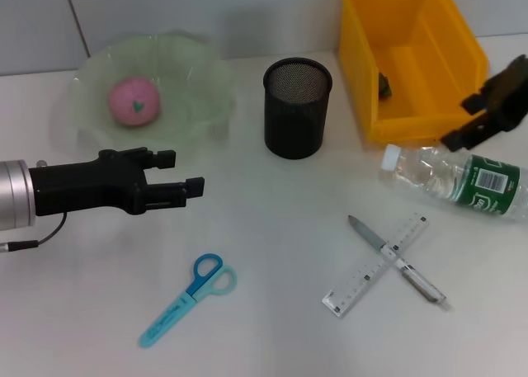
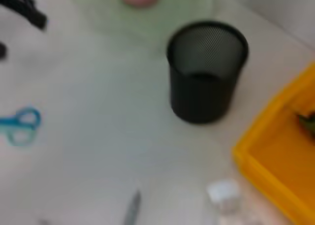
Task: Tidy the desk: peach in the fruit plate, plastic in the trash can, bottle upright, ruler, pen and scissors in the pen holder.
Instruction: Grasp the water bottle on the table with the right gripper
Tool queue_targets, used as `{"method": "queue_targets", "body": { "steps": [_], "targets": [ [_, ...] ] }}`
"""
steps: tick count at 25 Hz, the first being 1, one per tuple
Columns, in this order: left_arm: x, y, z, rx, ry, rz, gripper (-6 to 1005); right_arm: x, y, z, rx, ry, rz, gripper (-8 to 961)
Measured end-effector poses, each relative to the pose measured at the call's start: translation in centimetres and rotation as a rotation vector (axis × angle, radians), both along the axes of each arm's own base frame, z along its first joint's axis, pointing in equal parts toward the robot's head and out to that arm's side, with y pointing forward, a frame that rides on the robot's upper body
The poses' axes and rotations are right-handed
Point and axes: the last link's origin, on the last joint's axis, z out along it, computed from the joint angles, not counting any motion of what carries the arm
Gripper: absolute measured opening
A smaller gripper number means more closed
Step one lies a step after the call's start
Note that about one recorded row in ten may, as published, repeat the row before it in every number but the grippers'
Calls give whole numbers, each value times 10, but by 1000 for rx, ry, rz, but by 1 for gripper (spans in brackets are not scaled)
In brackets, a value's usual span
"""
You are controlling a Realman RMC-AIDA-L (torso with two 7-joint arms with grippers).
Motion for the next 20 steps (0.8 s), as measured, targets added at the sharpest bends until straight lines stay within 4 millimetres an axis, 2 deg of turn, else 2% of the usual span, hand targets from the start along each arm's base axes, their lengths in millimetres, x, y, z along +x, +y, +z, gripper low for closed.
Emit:
{"method": "queue_targets", "body": {
  "steps": [6, 12, 20],
  "targets": [
    [-4, 3, 8, 28, -21, 32, 816, 14, 0, 2, -64, -169, -21, 766],
    [-8, 3, 12, 46, -31, 51, 816, 22, 1, 0, -110, -207, -26, 767],
    [-11, 3, 17, 63, -42, 68, 816, 35, 11, -9, -143, -280, -12, 767]
  ]
}}
